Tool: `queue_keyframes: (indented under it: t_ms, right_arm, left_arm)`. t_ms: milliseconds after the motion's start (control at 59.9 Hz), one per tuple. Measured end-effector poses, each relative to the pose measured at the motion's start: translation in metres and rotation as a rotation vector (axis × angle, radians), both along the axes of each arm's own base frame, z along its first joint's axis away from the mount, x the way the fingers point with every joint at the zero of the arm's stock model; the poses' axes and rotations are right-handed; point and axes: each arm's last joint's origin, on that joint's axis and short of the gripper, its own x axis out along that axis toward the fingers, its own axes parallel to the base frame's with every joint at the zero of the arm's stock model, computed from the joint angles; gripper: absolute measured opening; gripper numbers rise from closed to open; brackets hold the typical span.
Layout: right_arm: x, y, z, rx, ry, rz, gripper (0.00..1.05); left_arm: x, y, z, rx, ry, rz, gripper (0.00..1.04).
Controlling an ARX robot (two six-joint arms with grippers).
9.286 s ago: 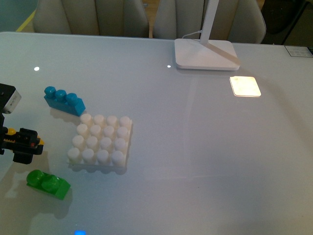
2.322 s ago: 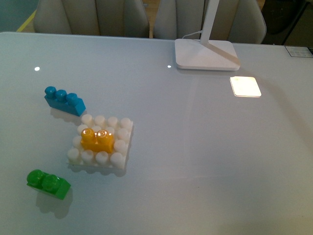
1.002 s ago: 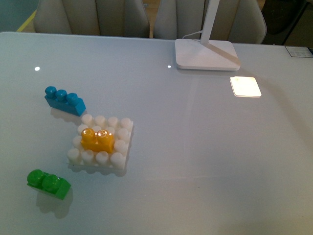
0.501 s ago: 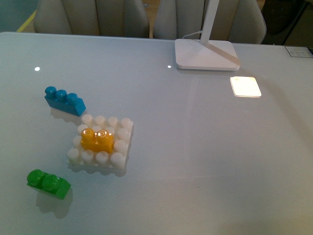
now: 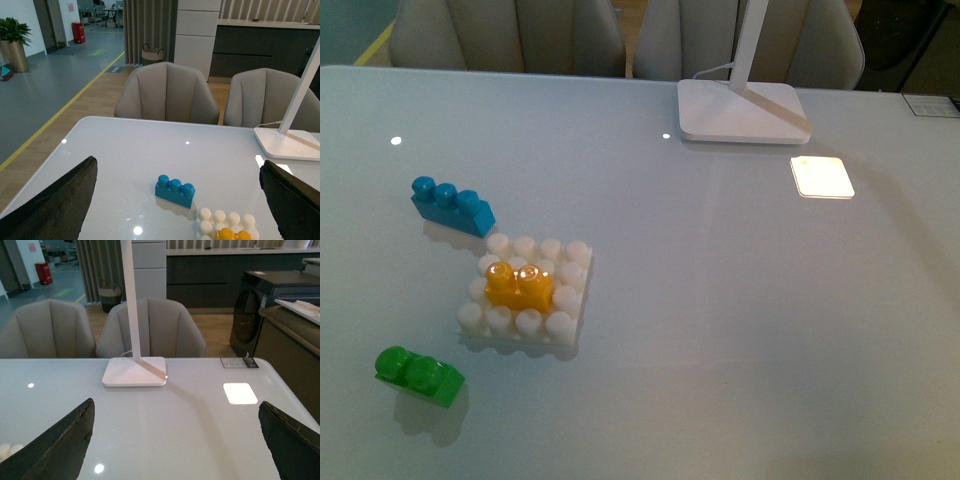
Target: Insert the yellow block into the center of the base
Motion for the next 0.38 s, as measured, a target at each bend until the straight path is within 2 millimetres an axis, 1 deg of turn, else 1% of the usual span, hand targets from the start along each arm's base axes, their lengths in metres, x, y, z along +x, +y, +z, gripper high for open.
queue_keyframes:
  t_ms: [384]
  right_arm:
    - [0.0000,0.0000,0.0000,0.000,0.000,0.000,0.96]
  left_arm:
    - [0.0000,0.0000,0.0000,0.000,0.000,0.000,0.97]
